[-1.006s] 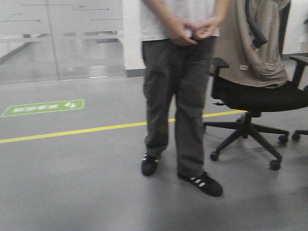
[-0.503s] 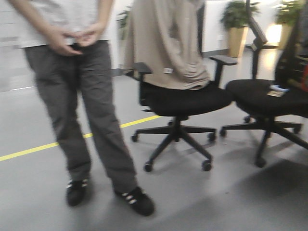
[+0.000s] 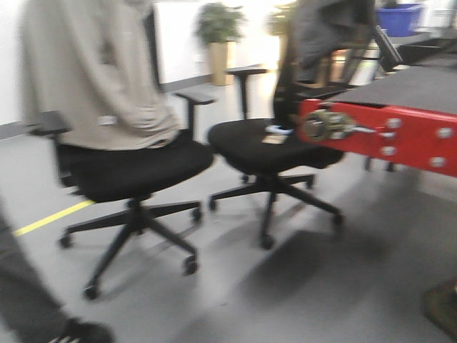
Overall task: Fetch blue bin and place on conveyor start
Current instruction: 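Carry the bin with both grippers while driving to the red conveyor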
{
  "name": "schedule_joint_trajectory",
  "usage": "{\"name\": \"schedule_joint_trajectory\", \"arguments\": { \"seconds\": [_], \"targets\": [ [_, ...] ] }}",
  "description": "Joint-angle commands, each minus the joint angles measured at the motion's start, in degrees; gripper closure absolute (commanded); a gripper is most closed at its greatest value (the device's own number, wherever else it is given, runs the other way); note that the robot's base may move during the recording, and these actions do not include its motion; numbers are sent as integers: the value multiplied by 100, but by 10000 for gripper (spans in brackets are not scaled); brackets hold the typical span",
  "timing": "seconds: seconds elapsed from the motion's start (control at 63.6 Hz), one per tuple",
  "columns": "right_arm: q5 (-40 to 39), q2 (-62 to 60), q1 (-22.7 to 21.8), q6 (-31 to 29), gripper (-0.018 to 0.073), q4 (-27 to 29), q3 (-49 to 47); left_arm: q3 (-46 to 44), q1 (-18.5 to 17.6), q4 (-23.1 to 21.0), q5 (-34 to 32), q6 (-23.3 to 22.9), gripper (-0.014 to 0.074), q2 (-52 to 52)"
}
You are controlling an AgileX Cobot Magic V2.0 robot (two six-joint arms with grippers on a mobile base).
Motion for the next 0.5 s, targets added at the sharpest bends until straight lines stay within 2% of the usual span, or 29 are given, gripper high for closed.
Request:
{"name": "schedule_joint_trajectory", "arguments": {
  "seconds": [0.0,0.487],
  "targets": [
    [-300,-70,48,-50,722,70,-47,-50,-77,-18,-339,25,708,-60],
    [-300,-70,48,-50,722,70,-47,-50,-77,-18,-339,25,708,-60]
  ]
}}
